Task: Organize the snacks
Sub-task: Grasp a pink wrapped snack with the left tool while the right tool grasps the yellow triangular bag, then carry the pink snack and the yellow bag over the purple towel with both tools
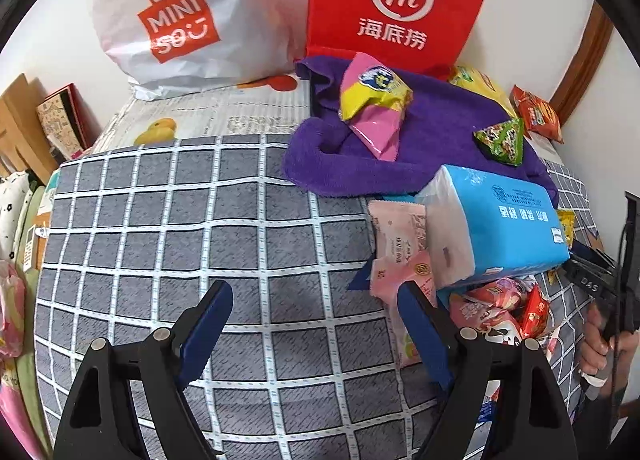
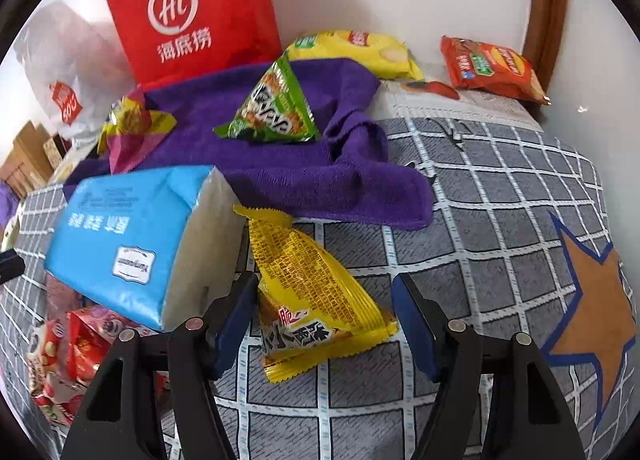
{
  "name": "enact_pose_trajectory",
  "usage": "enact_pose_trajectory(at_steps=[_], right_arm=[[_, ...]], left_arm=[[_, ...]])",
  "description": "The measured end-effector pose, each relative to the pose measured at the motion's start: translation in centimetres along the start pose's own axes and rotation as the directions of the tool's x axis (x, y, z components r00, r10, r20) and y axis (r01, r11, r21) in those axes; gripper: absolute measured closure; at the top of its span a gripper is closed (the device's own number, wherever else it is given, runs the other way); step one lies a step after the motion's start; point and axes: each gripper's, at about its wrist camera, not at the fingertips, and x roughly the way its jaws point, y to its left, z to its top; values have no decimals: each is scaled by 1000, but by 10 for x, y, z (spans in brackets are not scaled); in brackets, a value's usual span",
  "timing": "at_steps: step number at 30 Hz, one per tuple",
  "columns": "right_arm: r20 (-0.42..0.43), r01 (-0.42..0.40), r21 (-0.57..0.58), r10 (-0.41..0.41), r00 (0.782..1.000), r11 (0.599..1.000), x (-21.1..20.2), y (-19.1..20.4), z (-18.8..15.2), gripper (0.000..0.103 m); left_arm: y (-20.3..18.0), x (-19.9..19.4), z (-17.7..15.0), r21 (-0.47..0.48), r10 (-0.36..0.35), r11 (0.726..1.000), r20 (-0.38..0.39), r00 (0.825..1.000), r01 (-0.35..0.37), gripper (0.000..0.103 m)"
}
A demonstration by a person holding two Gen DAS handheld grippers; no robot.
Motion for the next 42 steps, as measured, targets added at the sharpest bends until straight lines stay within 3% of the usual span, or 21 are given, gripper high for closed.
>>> enact_pose_trajectory(at_steps=[3, 4, 6, 12, 18, 21, 23, 26, 42], right_arm=[[-6, 4, -24, -4, 1000, 1000, 5, 3, 0, 36], [-2, 3, -25, -3, 1000, 1000, 5, 2, -1, 44], [3, -4, -18, 4, 1000, 1000, 2, 0, -3, 49], [42, 6, 14, -6, 999, 1000, -27, -7, -15, 50], [53, 15, 53, -18, 998, 999, -55, -11, -33, 50], [49, 13, 52, -16, 999, 999, -64, -7, -41, 50], [51, 17, 44, -19, 999, 999, -70, -1, -47, 50], [52, 16, 36, -18, 998, 999, -77, 6, -52, 50], [106, 4, 27, -7, 994, 1000, -111, 35, -63, 50]], left_arm=[[-6, 7, 0, 4, -23, 1000, -19, 1000, 24, 20], [-8, 8, 0, 5, -33, 999, -26, 999, 34, 20], [-15, 13, -1, 11, -57, 998, -42, 998, 57, 20], [-33, 32, -5, 37, -85, 995, -89, 992, 88, 20], [-47, 44, -11, 57, -100, 993, -99, 990, 106, 27], [-50, 44, -12, 74, -82, 993, -70, 994, 87, 41], [-50, 41, -13, 80, -113, 990, -70, 991, 119, 65], [-46, 33, -14, 79, -131, 988, -66, 989, 136, 75], [-10, -9, -34, 38, -137, 990, -32, 990, 138, 78]])
